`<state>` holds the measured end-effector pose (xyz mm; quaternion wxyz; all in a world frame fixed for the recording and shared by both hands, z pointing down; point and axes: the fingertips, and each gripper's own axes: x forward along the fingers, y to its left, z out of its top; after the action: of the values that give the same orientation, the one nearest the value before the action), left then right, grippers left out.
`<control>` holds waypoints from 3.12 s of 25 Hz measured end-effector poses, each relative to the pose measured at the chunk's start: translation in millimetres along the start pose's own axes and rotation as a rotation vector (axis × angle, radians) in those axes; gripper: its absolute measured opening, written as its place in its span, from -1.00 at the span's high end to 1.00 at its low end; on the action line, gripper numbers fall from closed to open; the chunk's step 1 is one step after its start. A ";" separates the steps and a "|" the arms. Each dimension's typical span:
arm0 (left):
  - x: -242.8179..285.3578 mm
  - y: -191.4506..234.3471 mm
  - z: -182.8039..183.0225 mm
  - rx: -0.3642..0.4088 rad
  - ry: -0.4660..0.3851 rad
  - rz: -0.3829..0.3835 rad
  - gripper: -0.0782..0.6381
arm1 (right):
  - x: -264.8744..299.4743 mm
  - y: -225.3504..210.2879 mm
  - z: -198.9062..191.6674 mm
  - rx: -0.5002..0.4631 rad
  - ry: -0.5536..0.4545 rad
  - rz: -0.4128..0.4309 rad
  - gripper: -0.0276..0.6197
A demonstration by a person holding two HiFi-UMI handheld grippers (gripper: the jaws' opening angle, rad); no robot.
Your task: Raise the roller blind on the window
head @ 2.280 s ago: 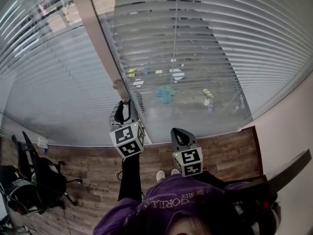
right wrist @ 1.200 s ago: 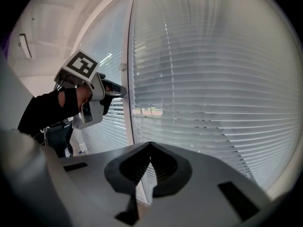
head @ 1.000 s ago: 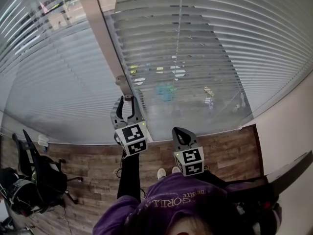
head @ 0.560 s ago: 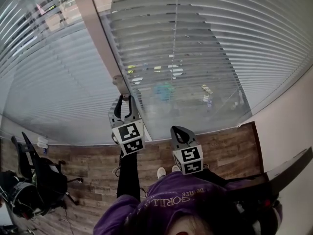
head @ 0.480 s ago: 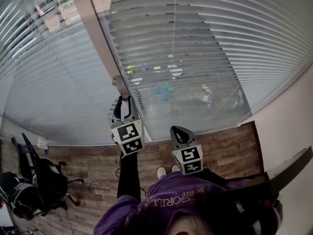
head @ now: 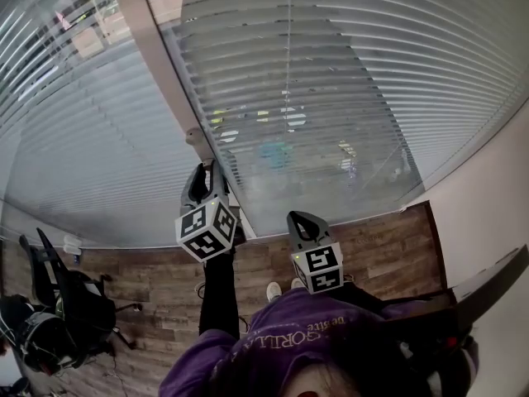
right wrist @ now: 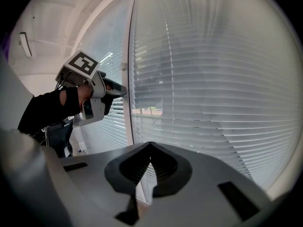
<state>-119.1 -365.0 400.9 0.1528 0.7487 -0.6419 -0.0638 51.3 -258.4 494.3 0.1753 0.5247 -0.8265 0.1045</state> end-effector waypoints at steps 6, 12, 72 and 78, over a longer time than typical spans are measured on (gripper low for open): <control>-2.1 -0.9 0.5 -0.068 -0.002 -0.001 0.43 | -3.0 2.3 0.7 -0.008 0.001 0.003 0.93; 1.3 -3.1 -1.6 0.261 -0.001 0.032 0.43 | 0.7 3.8 0.2 -0.008 0.007 0.009 0.93; -0.3 -10.5 -6.1 0.621 -0.005 0.081 0.43 | 4.6 4.7 -6.0 -0.006 0.024 0.008 0.93; -0.9 -4.7 -0.6 0.179 -0.006 0.029 0.43 | 5.2 4.6 -5.1 -0.008 0.024 0.009 0.93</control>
<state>-114.6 -363.4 399.9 0.0842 0.7499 -0.6562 -0.0062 46.1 -258.9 501.1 0.1867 0.5188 -0.8272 0.1083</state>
